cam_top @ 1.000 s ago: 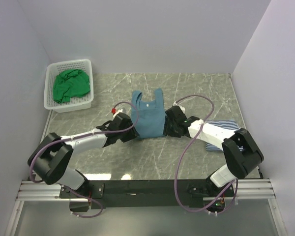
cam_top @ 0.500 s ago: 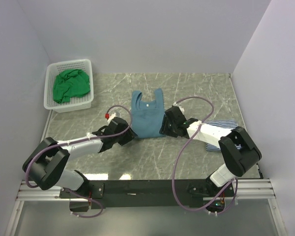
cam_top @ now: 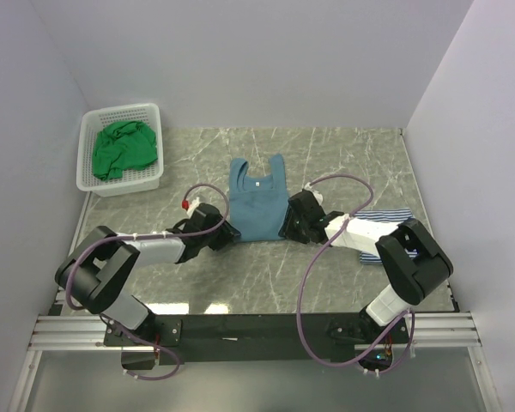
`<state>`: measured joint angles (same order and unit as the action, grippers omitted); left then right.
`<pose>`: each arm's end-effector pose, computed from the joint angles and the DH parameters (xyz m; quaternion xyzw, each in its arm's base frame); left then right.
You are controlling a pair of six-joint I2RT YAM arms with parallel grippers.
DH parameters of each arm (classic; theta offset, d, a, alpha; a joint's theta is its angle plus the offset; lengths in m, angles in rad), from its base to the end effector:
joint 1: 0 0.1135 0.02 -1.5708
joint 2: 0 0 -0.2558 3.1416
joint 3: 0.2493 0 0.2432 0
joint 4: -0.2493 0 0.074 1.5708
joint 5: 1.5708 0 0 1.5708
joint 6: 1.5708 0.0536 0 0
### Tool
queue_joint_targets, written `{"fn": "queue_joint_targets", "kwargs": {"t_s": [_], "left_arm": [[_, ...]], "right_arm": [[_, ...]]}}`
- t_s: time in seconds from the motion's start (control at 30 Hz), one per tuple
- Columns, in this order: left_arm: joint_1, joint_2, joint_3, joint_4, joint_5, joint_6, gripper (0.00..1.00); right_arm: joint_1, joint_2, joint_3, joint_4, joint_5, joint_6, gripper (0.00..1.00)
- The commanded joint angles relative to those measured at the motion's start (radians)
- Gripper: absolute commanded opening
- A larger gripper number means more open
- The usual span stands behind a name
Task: Fold and stack the tank tops
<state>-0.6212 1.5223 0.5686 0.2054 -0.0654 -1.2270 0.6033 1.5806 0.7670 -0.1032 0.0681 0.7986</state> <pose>0.2349 -0.1638 0.1248 -0.2857 0.8705 -0.3008 0.2647 0.2537 0.1704 0.1380 0.1032 0.9409 0.1824 0.2661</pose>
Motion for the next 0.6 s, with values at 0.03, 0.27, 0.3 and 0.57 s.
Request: {"fn": "queue_joint_targets", "kwargs": {"t_s": [0.03, 0.27, 0.3, 0.57], "left_arm": [[-0.009, 0.039, 0.014, -0.050, -0.033, 0.003, 0.41], [-0.034, 0.079, 0.063, -0.132, -0.070, 0.049, 0.21], [-0.038, 0.078, 0.073, -0.145, -0.073, 0.058, 0.14], [-0.095, -0.025, 0.070, -0.271, -0.102, 0.126, 0.01]], "right_arm": [[-0.002, 0.024, -0.025, 0.017, 0.044, 0.013, 0.45], [0.000, 0.027, -0.009, 0.003, 0.056, -0.010, 0.26], [0.000, 0.018, -0.008, -0.009, 0.061, -0.019, 0.24], [0.036, -0.120, -0.080, -0.069, 0.064, -0.061, 0.00]]}}
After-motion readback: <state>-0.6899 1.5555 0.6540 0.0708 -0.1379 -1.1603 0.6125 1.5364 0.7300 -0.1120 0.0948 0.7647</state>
